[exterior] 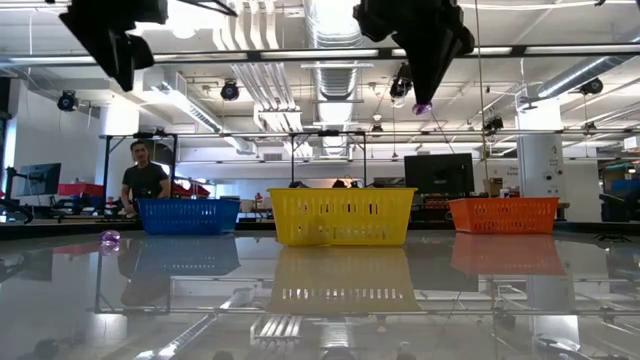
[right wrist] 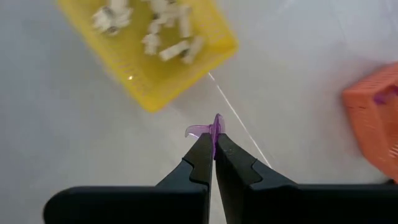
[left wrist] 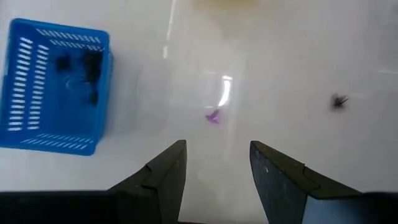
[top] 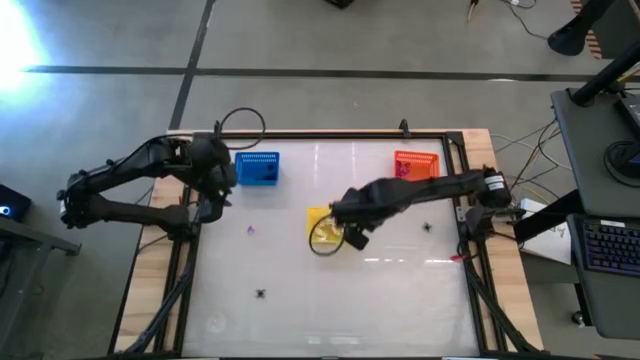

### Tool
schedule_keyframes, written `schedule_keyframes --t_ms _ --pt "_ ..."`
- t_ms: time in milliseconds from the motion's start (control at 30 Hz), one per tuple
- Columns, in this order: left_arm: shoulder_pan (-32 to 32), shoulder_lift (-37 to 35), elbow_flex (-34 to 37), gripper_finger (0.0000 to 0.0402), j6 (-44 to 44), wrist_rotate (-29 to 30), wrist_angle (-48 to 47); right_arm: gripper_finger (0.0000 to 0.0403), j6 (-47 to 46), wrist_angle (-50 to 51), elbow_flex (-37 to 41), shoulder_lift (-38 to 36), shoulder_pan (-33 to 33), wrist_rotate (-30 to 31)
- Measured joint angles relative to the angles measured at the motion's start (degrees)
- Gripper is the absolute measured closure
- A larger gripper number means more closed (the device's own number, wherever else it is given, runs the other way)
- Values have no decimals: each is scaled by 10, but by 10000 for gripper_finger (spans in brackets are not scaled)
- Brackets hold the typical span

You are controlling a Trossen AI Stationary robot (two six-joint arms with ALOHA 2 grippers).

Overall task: Sort Halloween decoration
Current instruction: Put the purple witch hat toy into the orange bin

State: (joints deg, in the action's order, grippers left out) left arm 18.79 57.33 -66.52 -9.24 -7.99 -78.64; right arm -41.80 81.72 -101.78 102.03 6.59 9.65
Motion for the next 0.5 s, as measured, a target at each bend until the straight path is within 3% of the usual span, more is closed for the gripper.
schedule_keyframes --t_ms 200,500 --pt "0 -18 28 242 -11 43 10 394 5 21 0 -26 -44 18" --pt "0 -27 24 242 -15 45 12 394 39 28 21 -71 -114 26"
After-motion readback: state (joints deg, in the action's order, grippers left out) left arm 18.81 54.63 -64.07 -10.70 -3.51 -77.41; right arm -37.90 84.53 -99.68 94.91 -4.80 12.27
